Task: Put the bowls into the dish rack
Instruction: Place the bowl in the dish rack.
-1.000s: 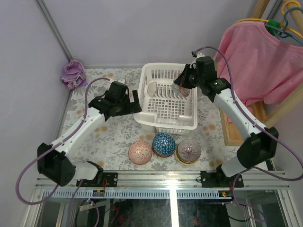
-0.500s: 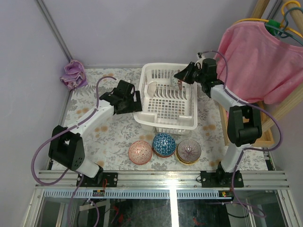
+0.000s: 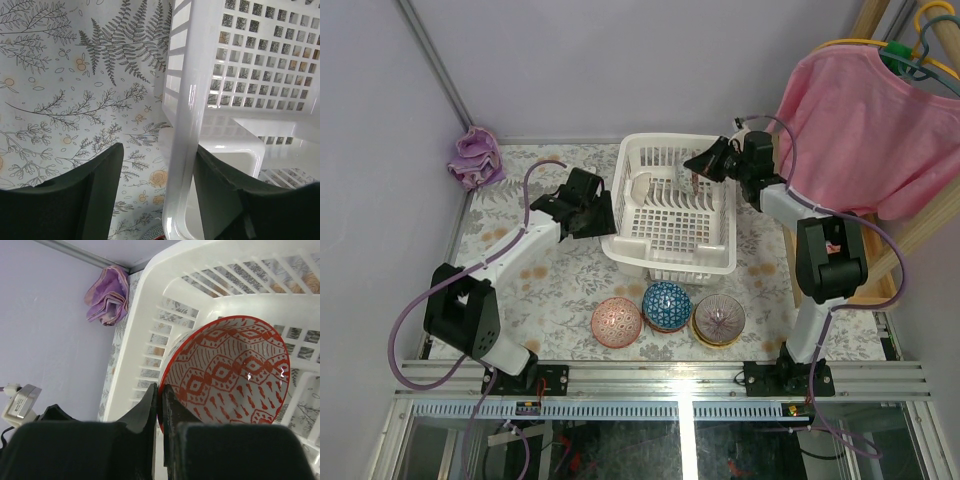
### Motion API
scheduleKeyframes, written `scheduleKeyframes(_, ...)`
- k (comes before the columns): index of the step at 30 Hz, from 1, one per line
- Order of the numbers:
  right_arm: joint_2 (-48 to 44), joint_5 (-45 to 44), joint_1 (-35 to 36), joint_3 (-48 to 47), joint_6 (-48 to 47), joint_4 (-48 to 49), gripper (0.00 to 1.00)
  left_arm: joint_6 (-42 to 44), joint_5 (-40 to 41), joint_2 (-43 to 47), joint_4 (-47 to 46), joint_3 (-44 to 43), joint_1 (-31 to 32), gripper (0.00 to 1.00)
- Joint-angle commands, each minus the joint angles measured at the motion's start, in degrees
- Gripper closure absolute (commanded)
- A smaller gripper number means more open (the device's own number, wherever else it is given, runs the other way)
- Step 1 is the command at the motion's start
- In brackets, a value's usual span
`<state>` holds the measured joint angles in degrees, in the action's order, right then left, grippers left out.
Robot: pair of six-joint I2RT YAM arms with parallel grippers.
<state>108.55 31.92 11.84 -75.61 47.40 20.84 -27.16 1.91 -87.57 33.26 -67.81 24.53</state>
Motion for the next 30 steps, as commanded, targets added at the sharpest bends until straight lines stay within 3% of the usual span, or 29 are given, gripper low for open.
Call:
scheduleKeyframes(1, -0.3, 3.5, 1.4, 0.6, 5.0, 13.7, 1.00, 0.5, 0.0, -0.9, -2.5, -1.6, -0.7, 0.45)
scheduleKeyframes(13, 2.6, -1.2, 7.3, -2.2, 9.2, 14.1, 1.00, 0.5, -0.9, -0.9, -2.8, -1.4, -0.8, 0.47)
scheduleKeyframes(22, 5.5, -2.1, 7.7, 0.0, 15.0, 21.8, 1.00, 0.6, -1.4, -0.6, -2.8, -1.7, -0.9, 0.49)
scheduleKeyframes(30, 7.1, -3.9, 7.6, 1.1, 16.5, 22.2, 1.00, 0.9, -1.7, -0.2, -2.5, -1.5, -1.5, 0.50)
